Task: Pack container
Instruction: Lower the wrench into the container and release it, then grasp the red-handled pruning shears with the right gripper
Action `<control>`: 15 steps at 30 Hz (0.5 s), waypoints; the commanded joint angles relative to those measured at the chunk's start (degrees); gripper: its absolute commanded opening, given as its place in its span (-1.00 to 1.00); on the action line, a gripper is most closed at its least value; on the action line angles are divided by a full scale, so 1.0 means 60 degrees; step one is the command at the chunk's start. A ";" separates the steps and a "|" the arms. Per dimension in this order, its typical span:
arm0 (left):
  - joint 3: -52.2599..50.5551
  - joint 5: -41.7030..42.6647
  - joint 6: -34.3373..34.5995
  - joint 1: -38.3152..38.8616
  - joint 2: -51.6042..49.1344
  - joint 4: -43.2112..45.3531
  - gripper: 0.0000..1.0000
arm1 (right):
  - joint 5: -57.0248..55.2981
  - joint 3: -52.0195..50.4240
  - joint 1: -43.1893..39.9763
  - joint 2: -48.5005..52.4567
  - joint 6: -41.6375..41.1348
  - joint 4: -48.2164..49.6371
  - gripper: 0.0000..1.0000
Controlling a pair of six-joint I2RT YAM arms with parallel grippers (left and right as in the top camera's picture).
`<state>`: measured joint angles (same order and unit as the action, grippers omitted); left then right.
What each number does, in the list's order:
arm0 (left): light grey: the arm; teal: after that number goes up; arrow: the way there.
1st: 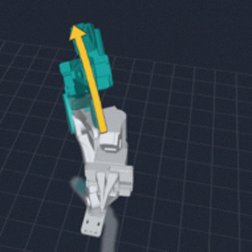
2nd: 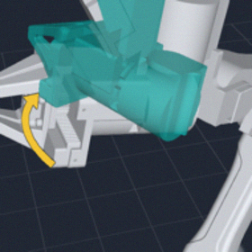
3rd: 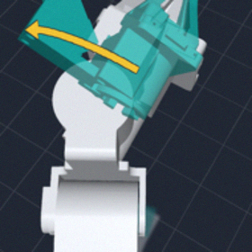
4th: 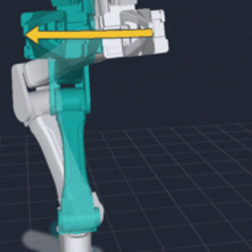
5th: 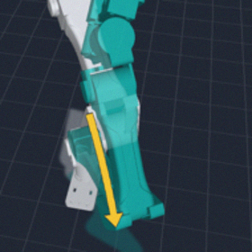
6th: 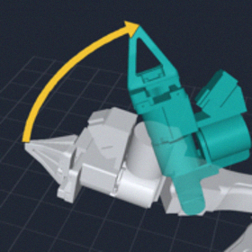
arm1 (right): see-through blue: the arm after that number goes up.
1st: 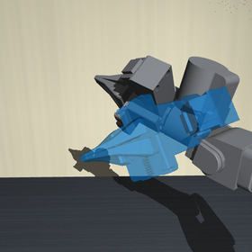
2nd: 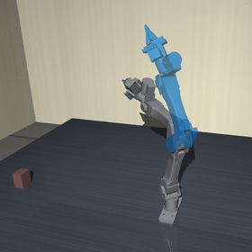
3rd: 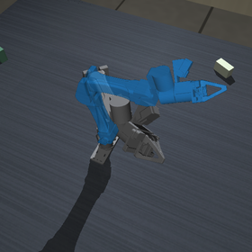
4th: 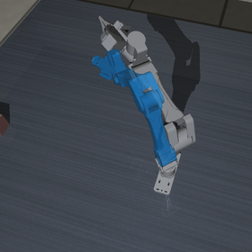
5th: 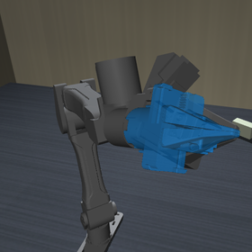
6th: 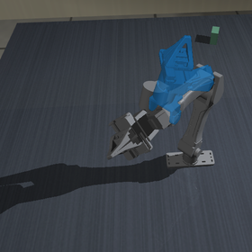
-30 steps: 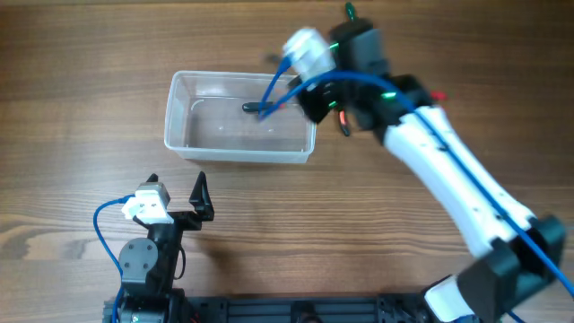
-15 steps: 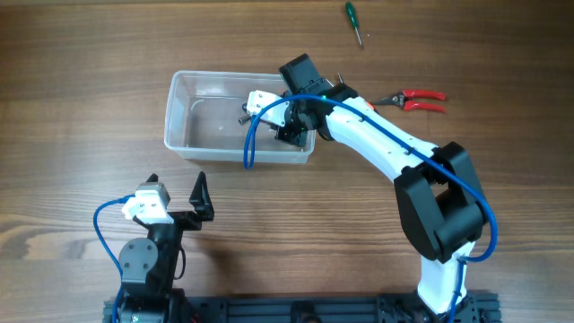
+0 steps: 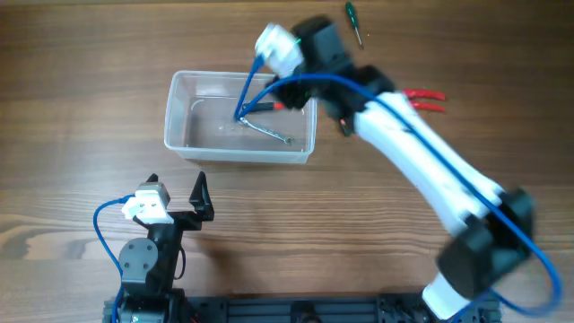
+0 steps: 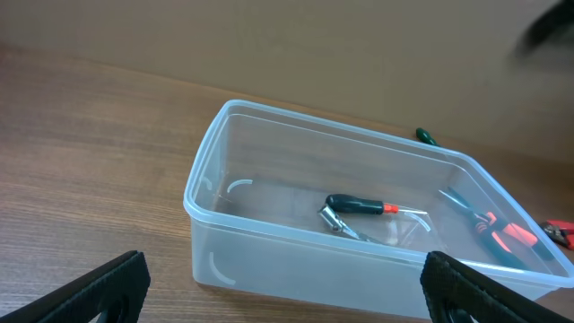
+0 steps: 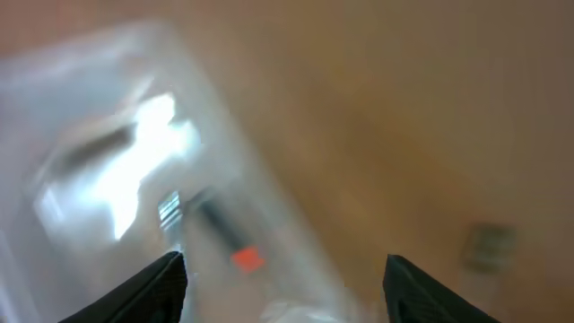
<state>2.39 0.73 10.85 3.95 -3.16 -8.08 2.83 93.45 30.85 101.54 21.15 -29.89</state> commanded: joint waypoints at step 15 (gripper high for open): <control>-0.0040 -0.0025 0.0084 -0.0055 0.0015 -0.0007 1.00 | 0.0969 0.0044 -0.6237 0.1577 -1.2560 -0.4011 0.17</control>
<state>2.39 0.73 10.85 3.95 -3.16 -8.08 -0.82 93.47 -5.04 107.26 -36.99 -54.30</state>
